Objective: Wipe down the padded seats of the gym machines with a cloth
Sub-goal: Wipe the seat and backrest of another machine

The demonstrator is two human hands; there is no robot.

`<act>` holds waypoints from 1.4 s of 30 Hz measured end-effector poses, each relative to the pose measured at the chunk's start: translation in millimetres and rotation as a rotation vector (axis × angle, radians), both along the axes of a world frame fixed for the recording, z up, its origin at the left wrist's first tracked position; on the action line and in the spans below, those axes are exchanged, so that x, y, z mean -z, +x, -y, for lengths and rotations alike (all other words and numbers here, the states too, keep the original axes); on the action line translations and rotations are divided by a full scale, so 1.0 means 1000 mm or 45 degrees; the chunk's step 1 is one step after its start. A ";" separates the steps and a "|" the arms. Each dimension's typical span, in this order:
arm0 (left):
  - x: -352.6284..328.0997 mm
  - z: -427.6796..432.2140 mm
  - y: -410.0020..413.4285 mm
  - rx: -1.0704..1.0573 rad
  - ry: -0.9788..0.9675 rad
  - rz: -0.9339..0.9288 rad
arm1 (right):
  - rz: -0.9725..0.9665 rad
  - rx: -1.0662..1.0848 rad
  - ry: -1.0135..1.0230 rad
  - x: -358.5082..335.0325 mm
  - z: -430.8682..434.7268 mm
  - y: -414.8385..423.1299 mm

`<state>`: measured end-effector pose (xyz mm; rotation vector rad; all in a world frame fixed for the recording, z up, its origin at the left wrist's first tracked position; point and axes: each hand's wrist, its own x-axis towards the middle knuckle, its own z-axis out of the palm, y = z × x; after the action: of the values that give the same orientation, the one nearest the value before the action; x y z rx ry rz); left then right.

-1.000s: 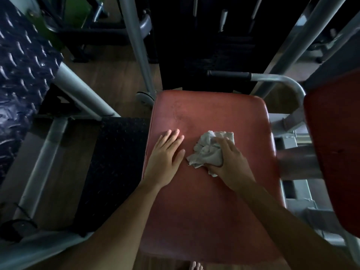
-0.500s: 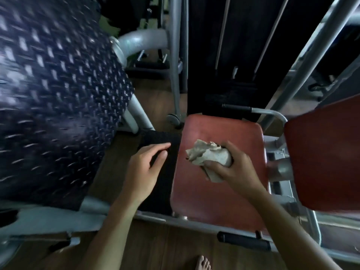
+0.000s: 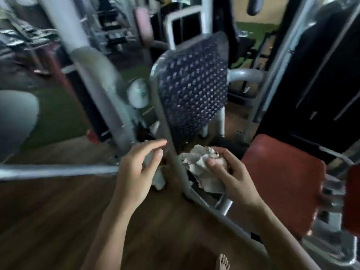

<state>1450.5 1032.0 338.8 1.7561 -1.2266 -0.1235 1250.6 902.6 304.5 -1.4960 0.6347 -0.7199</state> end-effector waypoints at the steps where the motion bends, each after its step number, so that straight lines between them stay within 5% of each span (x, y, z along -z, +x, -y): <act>1: -0.006 -0.026 0.004 -0.065 -0.009 0.019 | 0.020 -0.044 -0.115 -0.007 -0.017 0.011; 7: -0.027 -0.163 -0.006 -0.466 -0.003 0.086 | 0.098 -0.360 -0.605 -0.033 -0.095 0.054; 21: 0.001 -0.336 -0.092 -1.234 0.312 0.180 | -0.008 -0.982 -0.746 -0.018 -0.213 0.097; 35: 0.009 -0.570 -0.006 -1.304 0.184 0.141 | -0.006 -1.066 -0.881 -0.041 -0.442 0.211; 42: 0.003 -0.635 0.100 -1.205 0.152 0.206 | -0.051 -0.975 -0.913 -0.048 -0.482 0.283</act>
<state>1550.2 1667.2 335.6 2.3047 -0.3895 0.5133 1533.8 1384.2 352.6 -2.2151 -0.2353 -0.3094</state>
